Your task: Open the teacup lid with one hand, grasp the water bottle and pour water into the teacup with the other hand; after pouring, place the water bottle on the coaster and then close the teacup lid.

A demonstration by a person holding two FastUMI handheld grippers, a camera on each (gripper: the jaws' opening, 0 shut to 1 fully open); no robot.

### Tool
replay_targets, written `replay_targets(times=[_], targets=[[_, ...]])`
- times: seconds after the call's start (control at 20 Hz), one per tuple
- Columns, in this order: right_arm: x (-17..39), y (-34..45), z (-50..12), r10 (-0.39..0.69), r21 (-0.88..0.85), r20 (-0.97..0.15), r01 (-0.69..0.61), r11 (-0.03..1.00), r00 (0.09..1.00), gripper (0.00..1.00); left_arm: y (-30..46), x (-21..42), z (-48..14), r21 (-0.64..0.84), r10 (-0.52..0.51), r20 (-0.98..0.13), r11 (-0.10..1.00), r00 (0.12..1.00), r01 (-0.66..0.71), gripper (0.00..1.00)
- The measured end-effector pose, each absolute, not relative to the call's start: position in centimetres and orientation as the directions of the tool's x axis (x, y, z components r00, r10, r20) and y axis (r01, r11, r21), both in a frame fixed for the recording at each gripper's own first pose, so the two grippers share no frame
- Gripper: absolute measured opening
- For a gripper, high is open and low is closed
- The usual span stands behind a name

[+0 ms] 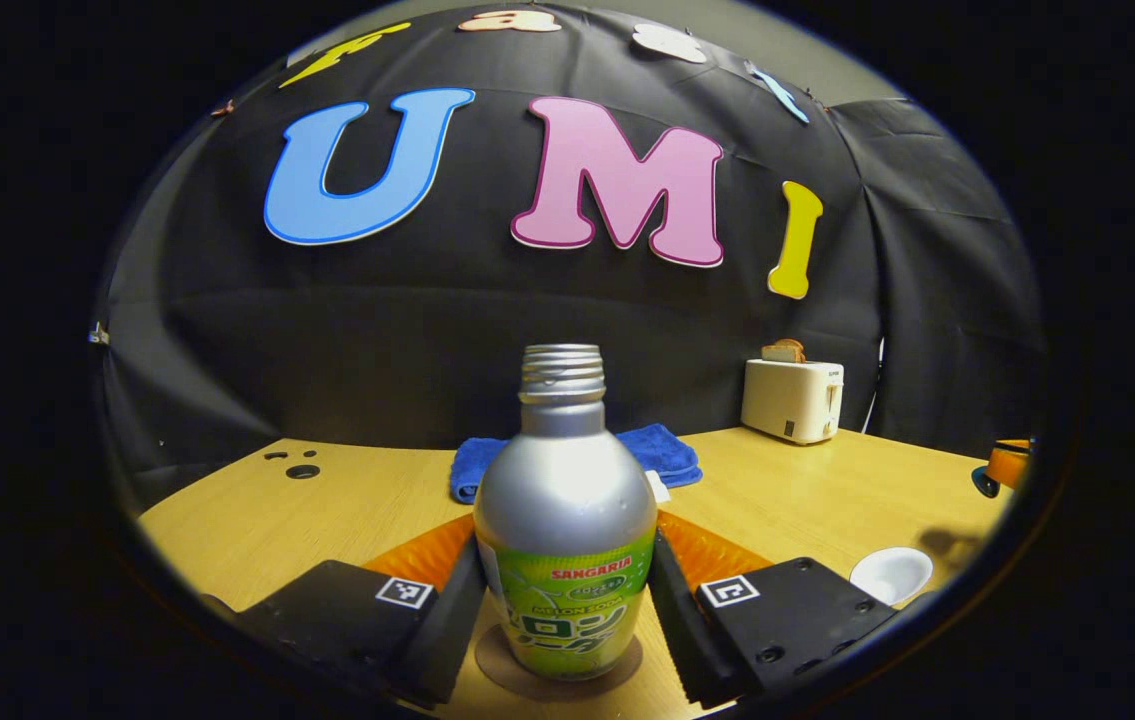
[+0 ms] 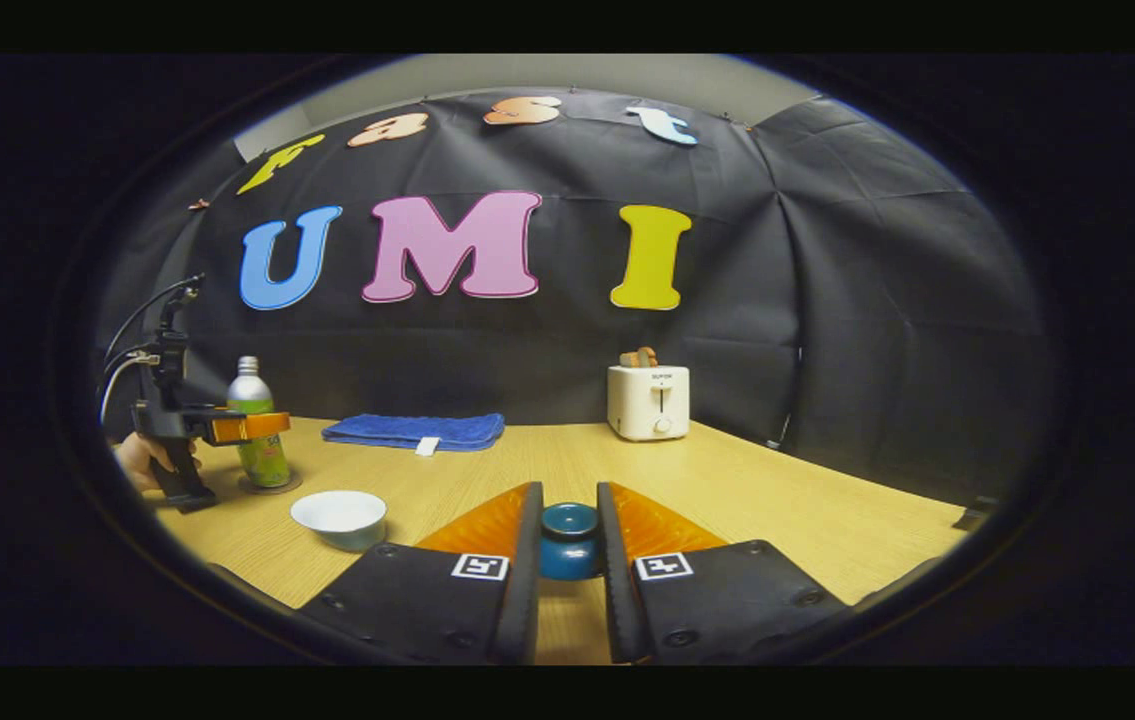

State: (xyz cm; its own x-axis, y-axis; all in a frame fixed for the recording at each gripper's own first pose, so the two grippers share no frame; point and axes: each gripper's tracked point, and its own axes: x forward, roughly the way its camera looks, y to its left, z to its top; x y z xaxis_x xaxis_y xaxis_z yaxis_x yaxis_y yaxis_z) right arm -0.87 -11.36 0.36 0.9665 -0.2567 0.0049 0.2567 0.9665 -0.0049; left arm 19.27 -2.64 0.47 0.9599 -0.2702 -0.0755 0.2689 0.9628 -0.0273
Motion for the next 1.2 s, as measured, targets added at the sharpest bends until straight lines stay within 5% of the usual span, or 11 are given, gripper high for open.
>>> replay_targets(times=[0.2,0.35,0.8,1.05,1.2], targets=[[-0.8,-11.4,0.4,-0.257,-0.005,0.005,0.257,0.966,0.966,0.28,-2.8,18.8,0.2,-0.001,-0.279,-0.092,0.96,0.956,0.28,0.84],[-0.8,-11.4,0.4,-0.256,-0.005,0.006,0.256,0.967,0.967,0.28,-3.1,17.6,0.4,-0.022,-0.296,-0.091,0.955,0.951,0.295,0.98],[-0.8,-11.0,0.4,-0.237,-0.004,0.006,0.237,0.971,0.971,0.28,-1.6,12.9,-2.1,-0.018,-0.276,-0.197,0.96,0.941,0.278,0.98],[0.2,-8.8,0.3,-0.167,-0.01,0.003,0.167,0.986,0.986,0.31,1.1,9.2,-0.6,-0.003,-0.221,-0.128,0.975,0.967,0.222,0.98],[1.5,-4.9,1.2,-0.075,0.014,0.006,0.075,0.997,0.997,0.31,3.4,7.3,1.6,0.055,-0.16,0.003,0.986,0.987,0.159,0.98]])
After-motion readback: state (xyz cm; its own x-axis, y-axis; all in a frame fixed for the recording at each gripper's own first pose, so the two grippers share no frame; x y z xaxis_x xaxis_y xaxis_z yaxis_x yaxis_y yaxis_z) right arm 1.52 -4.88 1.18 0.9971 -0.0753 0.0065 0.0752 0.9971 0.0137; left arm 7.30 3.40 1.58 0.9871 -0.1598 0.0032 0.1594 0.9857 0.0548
